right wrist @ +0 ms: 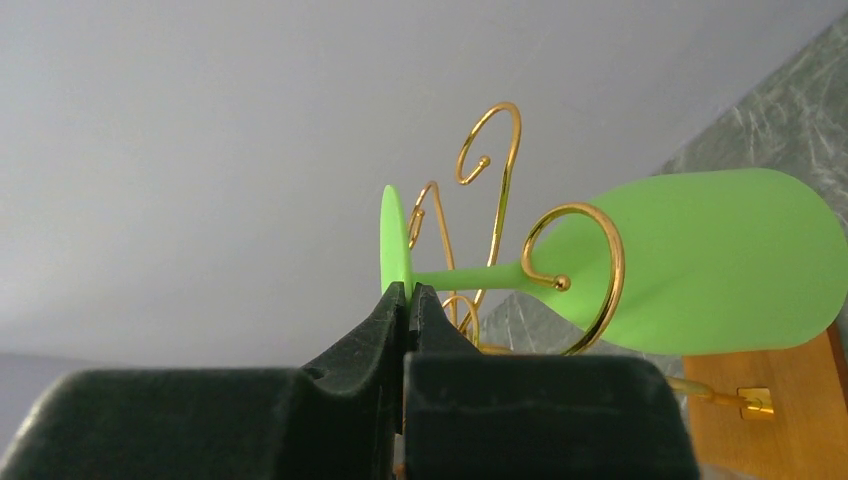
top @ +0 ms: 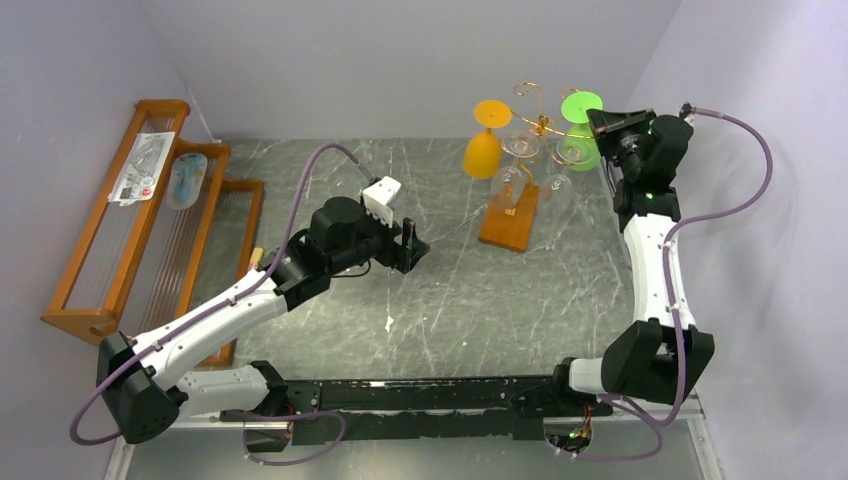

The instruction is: Place the wine glass upside down on the wine glass rack

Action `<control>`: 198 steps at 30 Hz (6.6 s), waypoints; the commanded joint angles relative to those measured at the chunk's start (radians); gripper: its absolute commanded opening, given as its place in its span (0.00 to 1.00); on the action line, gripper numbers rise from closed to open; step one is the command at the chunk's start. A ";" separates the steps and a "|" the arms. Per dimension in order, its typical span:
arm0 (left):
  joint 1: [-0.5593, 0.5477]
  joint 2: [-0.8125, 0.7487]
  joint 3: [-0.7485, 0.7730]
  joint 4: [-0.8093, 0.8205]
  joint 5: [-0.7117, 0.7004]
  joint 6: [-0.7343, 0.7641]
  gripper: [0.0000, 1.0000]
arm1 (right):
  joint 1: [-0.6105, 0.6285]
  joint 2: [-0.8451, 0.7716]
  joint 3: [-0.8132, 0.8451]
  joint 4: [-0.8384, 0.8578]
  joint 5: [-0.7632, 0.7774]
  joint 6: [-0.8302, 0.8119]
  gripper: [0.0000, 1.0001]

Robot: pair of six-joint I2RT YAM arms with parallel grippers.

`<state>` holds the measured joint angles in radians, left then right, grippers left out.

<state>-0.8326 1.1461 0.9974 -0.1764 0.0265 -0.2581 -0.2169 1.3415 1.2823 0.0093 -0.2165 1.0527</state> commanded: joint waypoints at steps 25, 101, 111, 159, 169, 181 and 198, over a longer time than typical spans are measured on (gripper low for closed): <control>0.010 -0.005 -0.017 0.024 -0.025 0.010 0.78 | -0.047 -0.053 -0.013 -0.093 0.165 0.020 0.00; 0.101 0.252 0.330 -0.520 -0.537 0.085 0.59 | -0.058 -0.901 -0.506 -0.832 -0.187 -0.404 0.40; 0.108 0.276 0.335 -0.495 -0.513 0.084 0.54 | -0.058 -0.937 -0.549 -0.871 -0.189 -0.380 0.40; -0.212 0.110 0.076 0.224 -0.053 -0.202 0.05 | -0.052 -1.029 -0.937 -0.519 -0.430 0.270 0.61; -0.393 0.178 0.016 0.466 -0.284 -0.083 0.05 | -0.051 -1.026 -0.899 -0.689 -0.360 0.381 0.57; -0.464 0.283 0.037 0.617 -0.364 -0.027 0.05 | -0.041 -0.996 -0.886 -0.712 -0.383 0.442 0.55; -0.487 0.339 0.050 0.683 -0.312 -0.050 0.05 | -0.029 -0.926 -0.956 -0.534 -0.385 0.524 0.48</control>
<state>-1.3083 1.4868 1.0275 0.4072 -0.3050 -0.2947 -0.2554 0.4011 0.3492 -0.5697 -0.5938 1.5513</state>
